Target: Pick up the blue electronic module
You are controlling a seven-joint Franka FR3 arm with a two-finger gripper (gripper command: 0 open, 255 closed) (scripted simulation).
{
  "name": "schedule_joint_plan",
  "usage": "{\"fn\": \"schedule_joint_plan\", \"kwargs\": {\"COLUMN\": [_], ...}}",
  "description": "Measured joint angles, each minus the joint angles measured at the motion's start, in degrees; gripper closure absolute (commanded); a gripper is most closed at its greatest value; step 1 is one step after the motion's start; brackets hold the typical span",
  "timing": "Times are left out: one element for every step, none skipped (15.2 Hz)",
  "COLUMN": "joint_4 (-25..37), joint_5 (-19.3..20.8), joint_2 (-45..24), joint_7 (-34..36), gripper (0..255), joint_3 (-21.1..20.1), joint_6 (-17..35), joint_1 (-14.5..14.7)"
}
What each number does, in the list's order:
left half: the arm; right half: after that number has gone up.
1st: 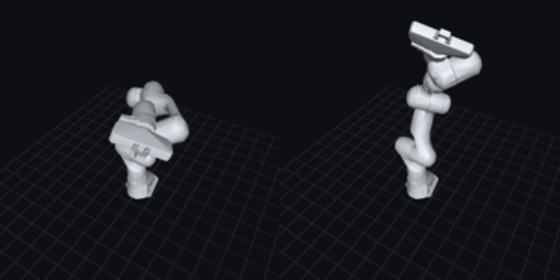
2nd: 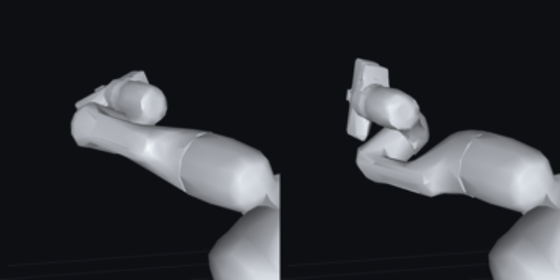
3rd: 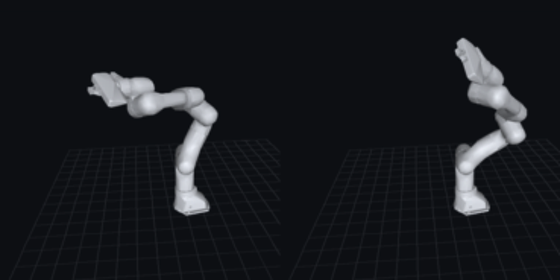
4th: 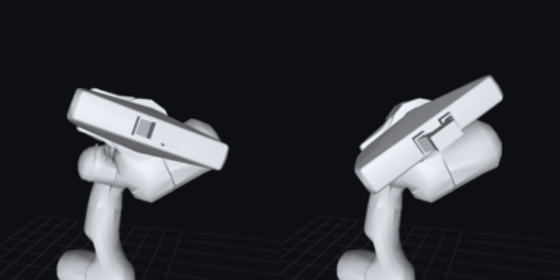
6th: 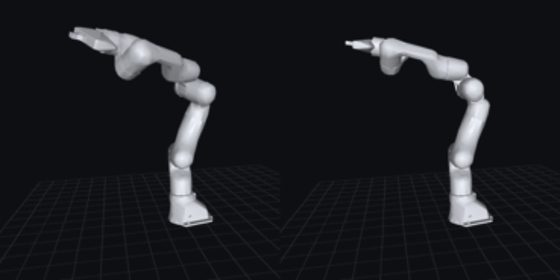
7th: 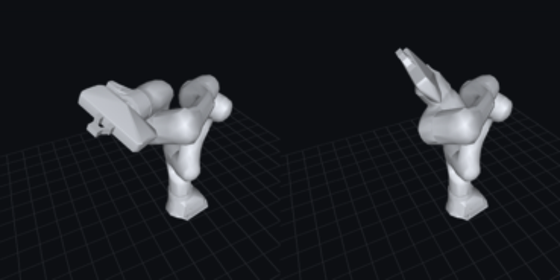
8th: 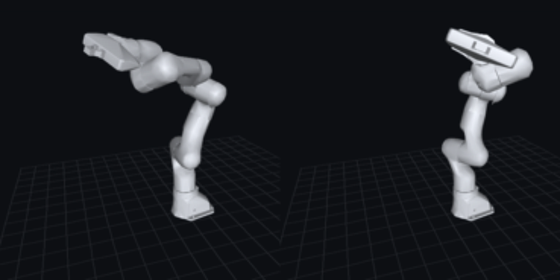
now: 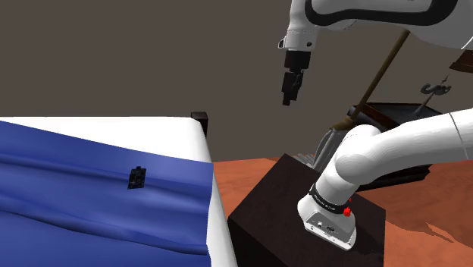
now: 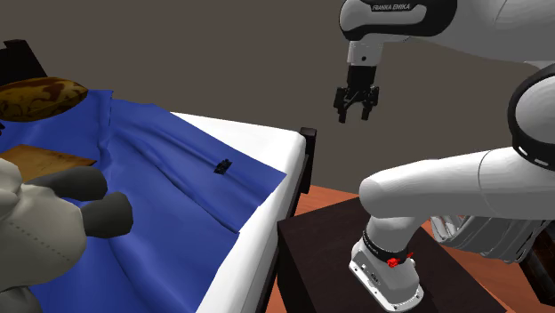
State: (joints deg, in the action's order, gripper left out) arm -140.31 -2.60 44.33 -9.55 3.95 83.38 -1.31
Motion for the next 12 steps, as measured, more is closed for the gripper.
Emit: {"fn": "schedule_joint_plan", "kwargs": {"joint_4": [0.0, -0.07, -0.11, -0.1, -0.08, -0.54, -0.58, -0.69, -0.17, 0.07, -0.03, 0.24], "joint_5": [0.0, -0.38, -1.1, -1.51, -2.3, -2.98, -3.69, -4.05, -4.67, -5.21, -5.59, -5.98], "joint_2": [0.0, -0.39, -1.28, -1.88, -3.18, -4.01, -5.37, -6.57, -8.52, -9.63, -10.88, -12.41], "joint_7": [0.0, 0.55, 1.56, 2.32, 3.5, 4.61, 5.78, 6.6, 7.81, 9.04, 10.04, 11.18], "gripper": [0, 0, 0, 0, 0, 0, 0, 0, 0, 0, 0, 0], "joint_3": [0.0, -0.58, -1.61, -2.41, -3.65, -4.82, -6.04, -6.94, -8.2, -9.38, -10.42, -11.55], "joint_6": [0.0, 0.55, 1.61, 2.37, 3.81, 5.3, 6.9, 8.4, 10.04, 11.13, 12.64, 14.1], "joint_1": [0.0, 0.25, 0.7, 1.01, 1.55, 2.03, 2.53, 2.84, 3.34, 3.81, 4.18, 4.57]}}
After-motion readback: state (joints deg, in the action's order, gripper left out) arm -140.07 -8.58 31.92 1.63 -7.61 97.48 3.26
